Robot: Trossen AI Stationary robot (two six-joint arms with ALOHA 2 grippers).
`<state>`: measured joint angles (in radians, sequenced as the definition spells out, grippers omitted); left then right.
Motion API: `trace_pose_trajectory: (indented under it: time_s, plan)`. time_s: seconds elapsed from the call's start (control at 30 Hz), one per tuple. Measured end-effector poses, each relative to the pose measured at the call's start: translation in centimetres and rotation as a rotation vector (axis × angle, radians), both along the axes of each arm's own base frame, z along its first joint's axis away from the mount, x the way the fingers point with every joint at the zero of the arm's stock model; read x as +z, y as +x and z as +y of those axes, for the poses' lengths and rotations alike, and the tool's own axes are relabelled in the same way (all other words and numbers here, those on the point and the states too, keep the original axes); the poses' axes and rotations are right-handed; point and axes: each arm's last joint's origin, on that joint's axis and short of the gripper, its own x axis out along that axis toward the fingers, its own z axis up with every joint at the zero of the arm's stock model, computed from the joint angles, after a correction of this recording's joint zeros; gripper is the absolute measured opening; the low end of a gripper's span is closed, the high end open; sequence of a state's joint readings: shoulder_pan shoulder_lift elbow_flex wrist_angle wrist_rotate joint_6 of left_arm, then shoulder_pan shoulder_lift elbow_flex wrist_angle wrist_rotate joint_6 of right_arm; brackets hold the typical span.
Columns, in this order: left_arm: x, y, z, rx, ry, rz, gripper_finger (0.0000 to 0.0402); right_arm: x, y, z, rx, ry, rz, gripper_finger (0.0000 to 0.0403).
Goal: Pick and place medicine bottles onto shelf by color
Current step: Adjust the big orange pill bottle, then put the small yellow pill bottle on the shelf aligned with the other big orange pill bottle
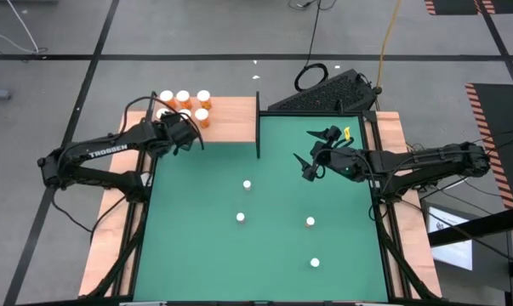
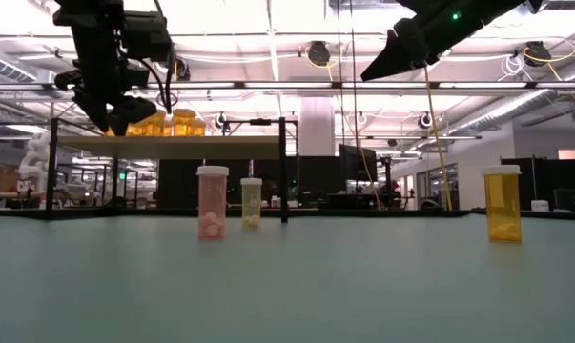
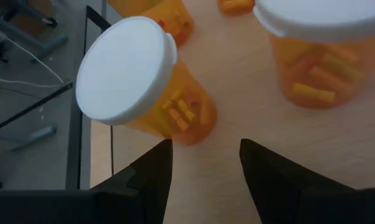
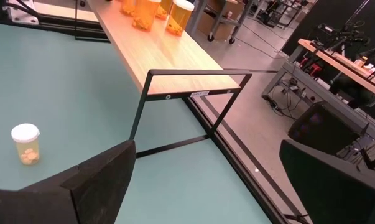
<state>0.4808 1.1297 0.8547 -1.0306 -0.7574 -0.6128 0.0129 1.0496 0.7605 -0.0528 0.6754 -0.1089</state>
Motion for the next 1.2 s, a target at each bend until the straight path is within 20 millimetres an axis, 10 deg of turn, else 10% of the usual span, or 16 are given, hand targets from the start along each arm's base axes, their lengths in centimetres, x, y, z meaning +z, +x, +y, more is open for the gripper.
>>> trace_pose_trajectory:
  time_s: [0.6, 1.2]
  plan:
    - [2.7, 0.3, -4.9, -0.289, -0.061, -0.225, 0.0191, 0.2, 0.1, 0.0, -0.019, 0.045, -0.066, 0.0392]
    - [5.9, 5.0, -9.2, -0.767, 0.047, -0.616, 0.0191, 0.0, 1.0, 0.6, 0.142, 0.307, -0.190, 0.0392]
